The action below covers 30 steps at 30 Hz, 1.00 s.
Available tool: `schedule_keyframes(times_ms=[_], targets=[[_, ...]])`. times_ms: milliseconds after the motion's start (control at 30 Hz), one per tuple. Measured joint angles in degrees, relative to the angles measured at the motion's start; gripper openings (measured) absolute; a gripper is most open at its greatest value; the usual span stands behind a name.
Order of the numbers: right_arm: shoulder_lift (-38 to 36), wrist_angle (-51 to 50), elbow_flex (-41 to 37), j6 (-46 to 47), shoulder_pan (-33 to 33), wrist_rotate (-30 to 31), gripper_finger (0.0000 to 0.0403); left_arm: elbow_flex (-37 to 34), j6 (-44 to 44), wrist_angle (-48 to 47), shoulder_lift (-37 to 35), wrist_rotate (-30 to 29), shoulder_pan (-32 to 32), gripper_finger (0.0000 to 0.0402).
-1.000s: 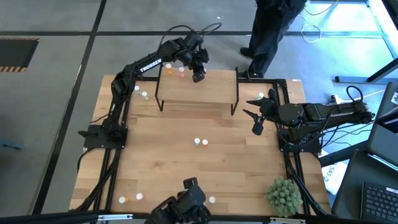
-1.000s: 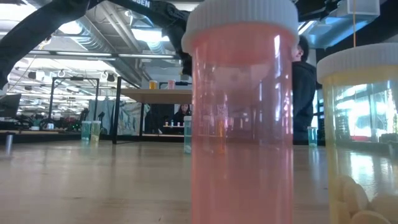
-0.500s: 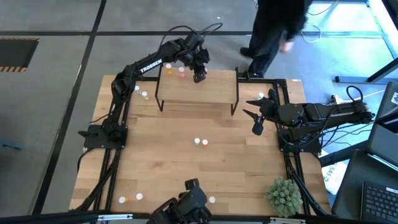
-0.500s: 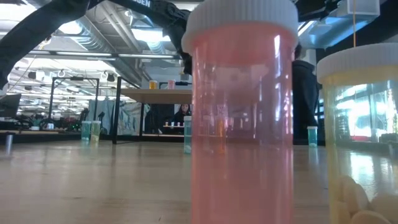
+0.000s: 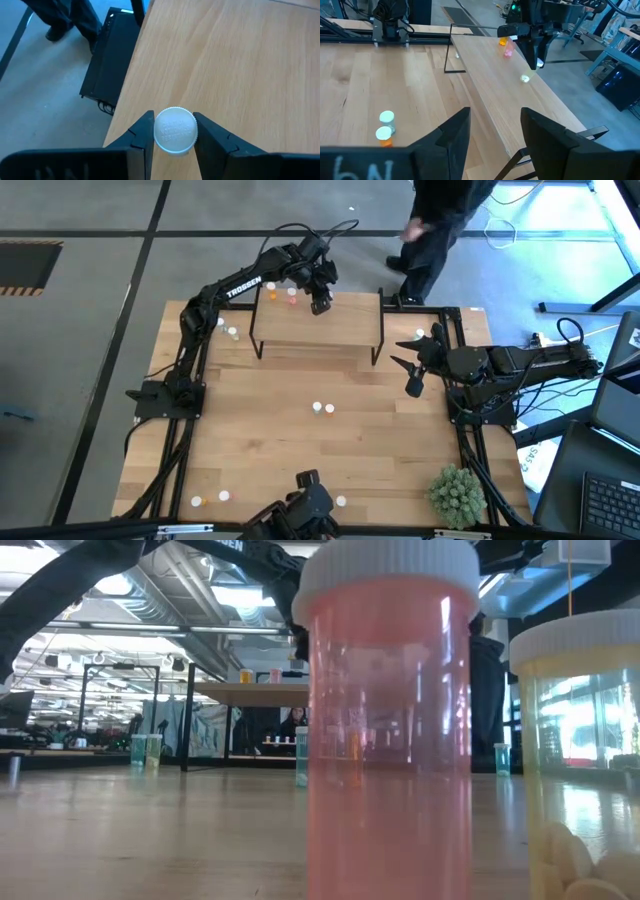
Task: Pick and place medicine bottles onto shelf by color
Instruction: Put the middle right yellow pill bottle on the shelf
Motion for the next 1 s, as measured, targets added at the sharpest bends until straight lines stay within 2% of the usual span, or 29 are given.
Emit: schedule_keyframes(times_ms=[533, 833, 1000], targets=[[0.0, 0.0, 0.0, 0.0, 0.0, 0.0, 0.0177, 0.0, 1.3, -8.9, -6.0, -0.3, -1.1, 0.0095], [0.0, 0.0, 0.0, 0.1, 0.0, 0.0, 0.0177, -0.3, 1.8, -3.4, -6.5, -2.7, -1.4, 0.0095], [0.0, 0.0, 0.0, 0.1, 0.0, 0.0, 0.0177, -4.4, 1.6, 1.4, -6.5, -2.8, -1.4, 0.0095]])
